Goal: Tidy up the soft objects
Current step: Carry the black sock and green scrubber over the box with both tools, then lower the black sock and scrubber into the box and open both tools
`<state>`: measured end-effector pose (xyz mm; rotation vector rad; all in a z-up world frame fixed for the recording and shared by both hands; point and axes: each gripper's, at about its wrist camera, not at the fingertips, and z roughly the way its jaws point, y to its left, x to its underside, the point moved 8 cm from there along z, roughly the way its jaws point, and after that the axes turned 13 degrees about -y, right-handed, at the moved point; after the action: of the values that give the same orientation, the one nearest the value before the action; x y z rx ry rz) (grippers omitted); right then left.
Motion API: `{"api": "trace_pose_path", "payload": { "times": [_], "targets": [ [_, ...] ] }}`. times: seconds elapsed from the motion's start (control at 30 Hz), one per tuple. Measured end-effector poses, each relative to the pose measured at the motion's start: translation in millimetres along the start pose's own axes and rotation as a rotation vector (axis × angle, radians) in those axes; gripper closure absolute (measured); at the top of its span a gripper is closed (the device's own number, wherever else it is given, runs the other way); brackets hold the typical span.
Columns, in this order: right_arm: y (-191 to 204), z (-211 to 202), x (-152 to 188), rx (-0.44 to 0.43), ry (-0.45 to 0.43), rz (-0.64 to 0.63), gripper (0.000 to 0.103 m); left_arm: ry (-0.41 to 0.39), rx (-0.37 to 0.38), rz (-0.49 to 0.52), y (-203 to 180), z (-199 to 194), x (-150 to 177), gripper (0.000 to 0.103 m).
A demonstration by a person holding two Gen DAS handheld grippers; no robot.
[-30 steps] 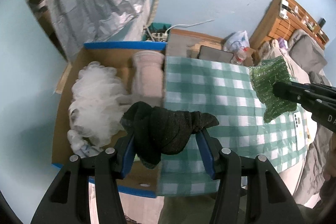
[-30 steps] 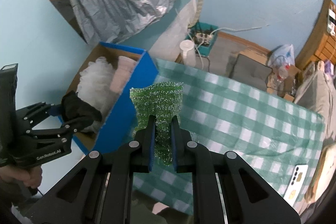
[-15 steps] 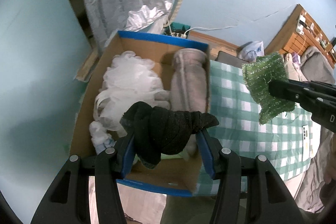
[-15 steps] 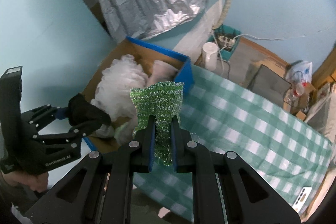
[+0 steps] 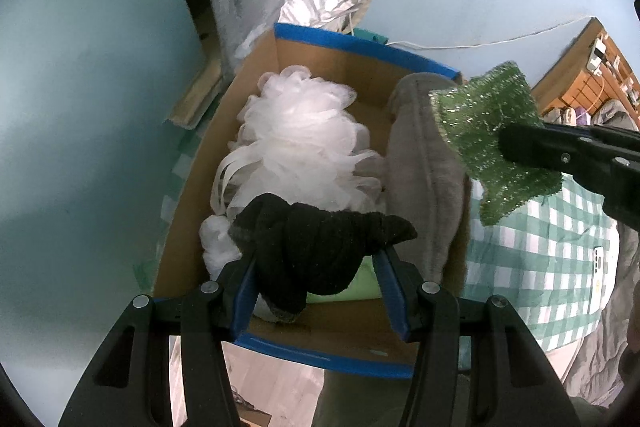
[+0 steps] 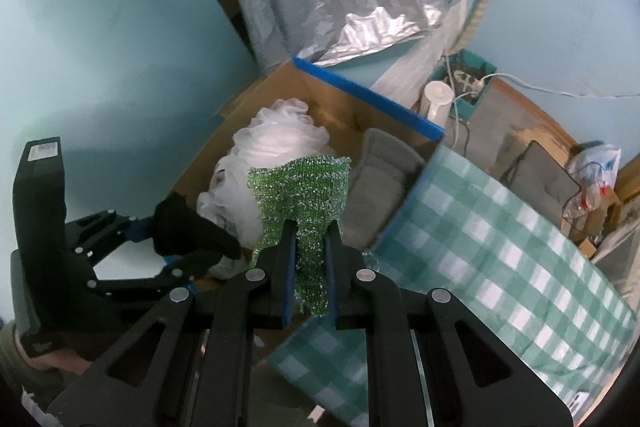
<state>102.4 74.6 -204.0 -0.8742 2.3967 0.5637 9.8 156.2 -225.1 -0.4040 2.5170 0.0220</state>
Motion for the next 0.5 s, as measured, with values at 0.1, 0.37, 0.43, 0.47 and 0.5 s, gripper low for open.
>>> {"api": "trace_pose_path", "payload": {
  "times": [0.1,0.37,0.43,0.47,0.5],
  "targets": [
    [9.1,13.4,-0.9,-0.013,0.024,-0.013,0.092,0.011,-0.004,-0.008,7.7,8.4,0.9,0.048],
    [20.8,47.6,-2.8,-0.022,0.076,-0.014,0.092,0.044,-0.014,-0.017,22.7,25.3,7.0,0.048],
    [22.8,55.1,-1.8,-0.026,0.089,-0.012,0.09,0.051,-0.015,-0.019,25.9,29.2,7.6,0.047],
    [24.3,57.0,-1.1,-0.027,0.094,-0.012,0.089,0.057,-0.016,-0.023,27.5,31.6,8.4,0.045],
    [25.0,59.8,-0.5,-0.024,0.1,-0.01,0.086,0.067,-0.015,-0.03,28.7,34.0,9.6,0.044]
  ]
}}
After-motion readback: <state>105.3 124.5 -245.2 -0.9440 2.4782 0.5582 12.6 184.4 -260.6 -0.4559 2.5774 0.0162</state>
